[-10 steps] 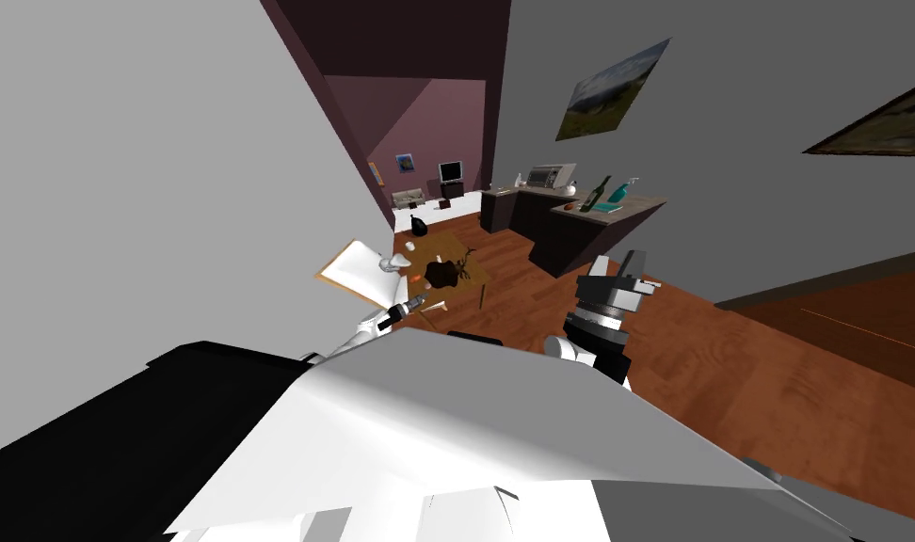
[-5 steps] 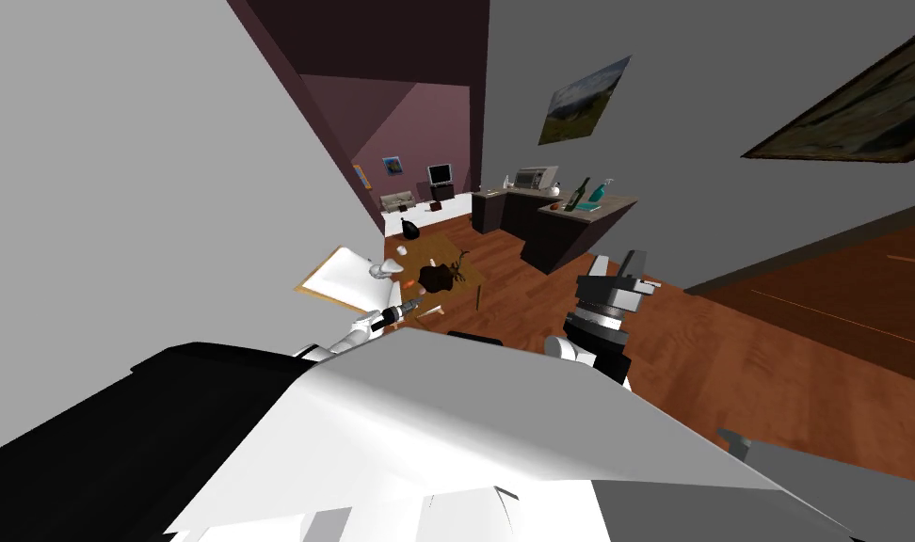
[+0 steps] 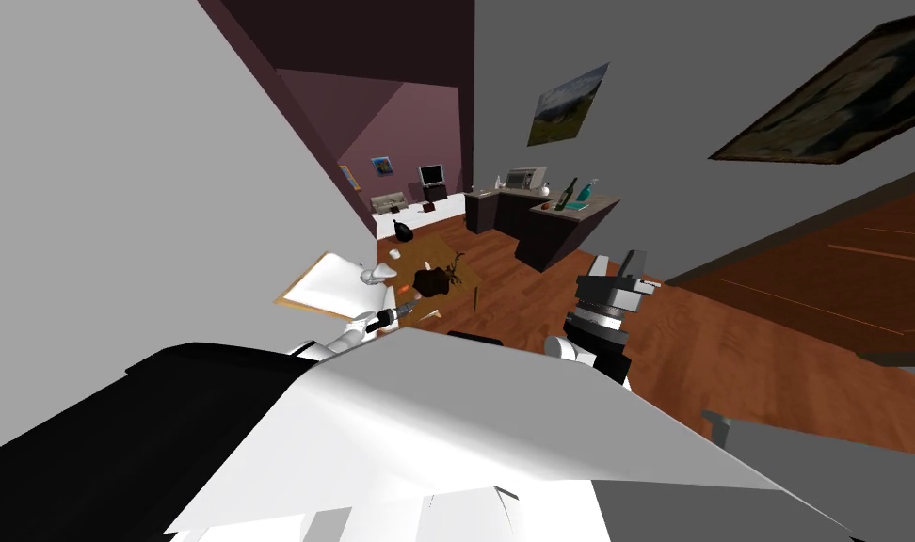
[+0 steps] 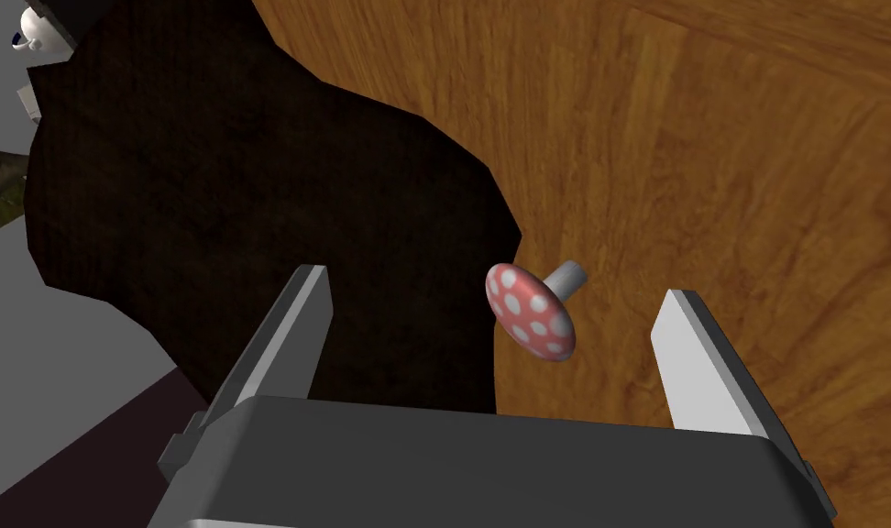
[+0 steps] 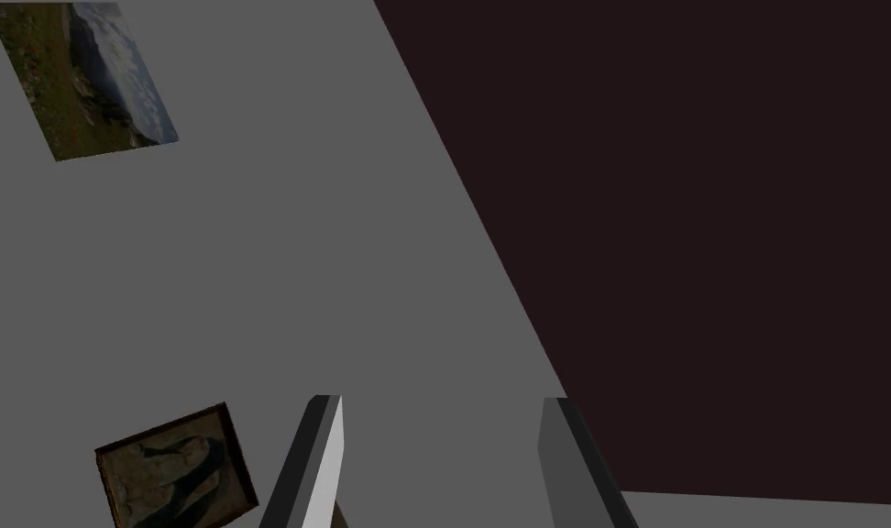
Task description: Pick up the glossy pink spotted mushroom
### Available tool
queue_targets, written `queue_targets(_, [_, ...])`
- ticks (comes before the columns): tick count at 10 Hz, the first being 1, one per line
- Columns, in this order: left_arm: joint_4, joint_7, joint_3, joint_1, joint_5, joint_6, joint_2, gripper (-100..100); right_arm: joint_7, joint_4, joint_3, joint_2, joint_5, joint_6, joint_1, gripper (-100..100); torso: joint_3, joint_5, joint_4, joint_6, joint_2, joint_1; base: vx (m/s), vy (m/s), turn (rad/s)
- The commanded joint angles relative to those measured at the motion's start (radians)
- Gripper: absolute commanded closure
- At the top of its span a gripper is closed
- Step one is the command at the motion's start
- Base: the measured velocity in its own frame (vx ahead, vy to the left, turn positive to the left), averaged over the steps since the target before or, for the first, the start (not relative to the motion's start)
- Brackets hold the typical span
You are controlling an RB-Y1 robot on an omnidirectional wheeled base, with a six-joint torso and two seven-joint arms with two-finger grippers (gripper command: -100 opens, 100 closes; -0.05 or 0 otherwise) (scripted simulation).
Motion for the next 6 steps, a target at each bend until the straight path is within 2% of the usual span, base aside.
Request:
queue_targets(1, [0.038, 0.006, -0.003, -0.008, -0.005, -0.008, 0.006, -100, 0.0, 0.0, 0.0, 0.0, 0.0, 0.0, 0.0, 0, 0.0, 0.0, 0.0, 0.0, 0.0, 0.0, 0.039, 0.009, -0.095])
queue_targets(3, [0.108, 0.036, -0.019, -0.031, -0.023, -0.018, 0.026, -100, 0.0, 0.0, 0.0, 0.0, 0.0, 0.0, 0.0, 0, 0.0, 0.0, 0.0, 0.0, -0.001, 0.0, 0.07, 0.018, -0.18])
queue_targets(5, [0.153, 0.048, -0.027, -0.041, -0.03, -0.022, 0.034, -100, 0.0, 0.0, 0.0, 0.0, 0.0, 0.0, 0.0, 0, -0.001, 0.0, -0.001, -0.001, -0.002, 0.001, 0.062, 0.017, -0.098])
queue_targets(6, [0.155, 0.048, -0.027, -0.041, -0.03, -0.022, 0.034, -100, 0.0, 0.0, 0.0, 0.0, 0.0, 0.0, 0.0, 0, -0.001, 0.0, 0.0, 0.0, -0.002, 0.0, 0.046, 0.01, -0.064])
